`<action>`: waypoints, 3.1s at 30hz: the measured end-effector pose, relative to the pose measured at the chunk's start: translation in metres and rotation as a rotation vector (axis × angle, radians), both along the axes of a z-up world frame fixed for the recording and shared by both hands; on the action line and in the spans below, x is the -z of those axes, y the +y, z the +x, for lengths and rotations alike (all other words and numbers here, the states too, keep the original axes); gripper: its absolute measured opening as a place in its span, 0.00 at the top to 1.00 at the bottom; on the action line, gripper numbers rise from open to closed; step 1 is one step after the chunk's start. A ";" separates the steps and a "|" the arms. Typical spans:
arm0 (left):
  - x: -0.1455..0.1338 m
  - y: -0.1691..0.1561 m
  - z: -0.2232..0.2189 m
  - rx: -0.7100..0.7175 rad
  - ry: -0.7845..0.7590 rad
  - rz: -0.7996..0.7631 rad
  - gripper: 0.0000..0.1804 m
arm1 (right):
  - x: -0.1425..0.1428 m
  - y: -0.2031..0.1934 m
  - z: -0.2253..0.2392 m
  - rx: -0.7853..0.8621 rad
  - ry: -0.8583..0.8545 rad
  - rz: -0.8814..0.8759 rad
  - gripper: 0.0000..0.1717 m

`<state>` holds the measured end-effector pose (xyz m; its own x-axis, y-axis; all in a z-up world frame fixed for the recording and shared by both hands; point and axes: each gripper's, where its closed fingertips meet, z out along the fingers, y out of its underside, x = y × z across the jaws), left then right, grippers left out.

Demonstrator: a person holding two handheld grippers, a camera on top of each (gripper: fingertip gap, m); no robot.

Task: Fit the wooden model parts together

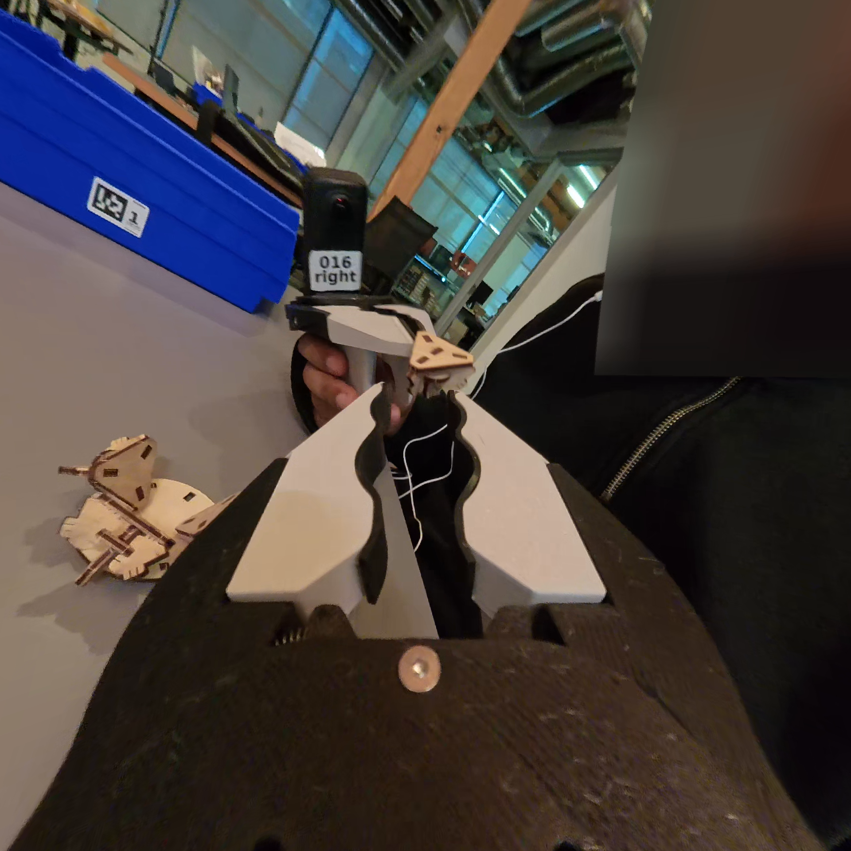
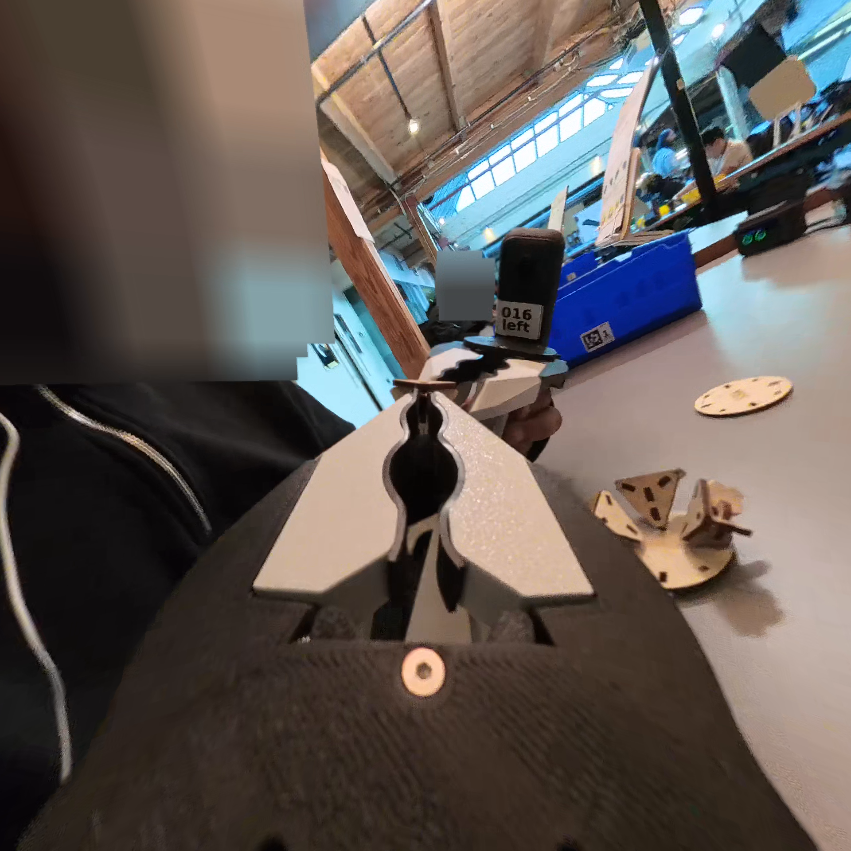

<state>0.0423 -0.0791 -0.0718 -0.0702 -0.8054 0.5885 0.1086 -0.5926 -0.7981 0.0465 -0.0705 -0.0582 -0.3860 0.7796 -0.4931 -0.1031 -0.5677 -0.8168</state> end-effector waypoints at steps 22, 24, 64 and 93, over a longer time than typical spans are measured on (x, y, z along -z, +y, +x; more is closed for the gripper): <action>-0.011 -0.008 -0.001 0.057 -0.078 -0.045 1.00 | 0.001 -0.004 -0.003 -0.154 0.015 -0.203 0.97; -0.012 -0.007 -0.003 0.047 -0.083 -0.045 1.00 | 0.001 -0.002 -0.003 -0.135 0.017 -0.209 0.94; 0.003 0.011 -0.001 -0.118 0.047 0.055 1.00 | 0.007 0.009 -0.011 0.216 -0.089 0.167 0.81; 0.061 0.075 -0.050 -0.606 0.464 0.020 0.91 | 0.081 0.055 -0.013 0.274 -0.641 0.145 0.82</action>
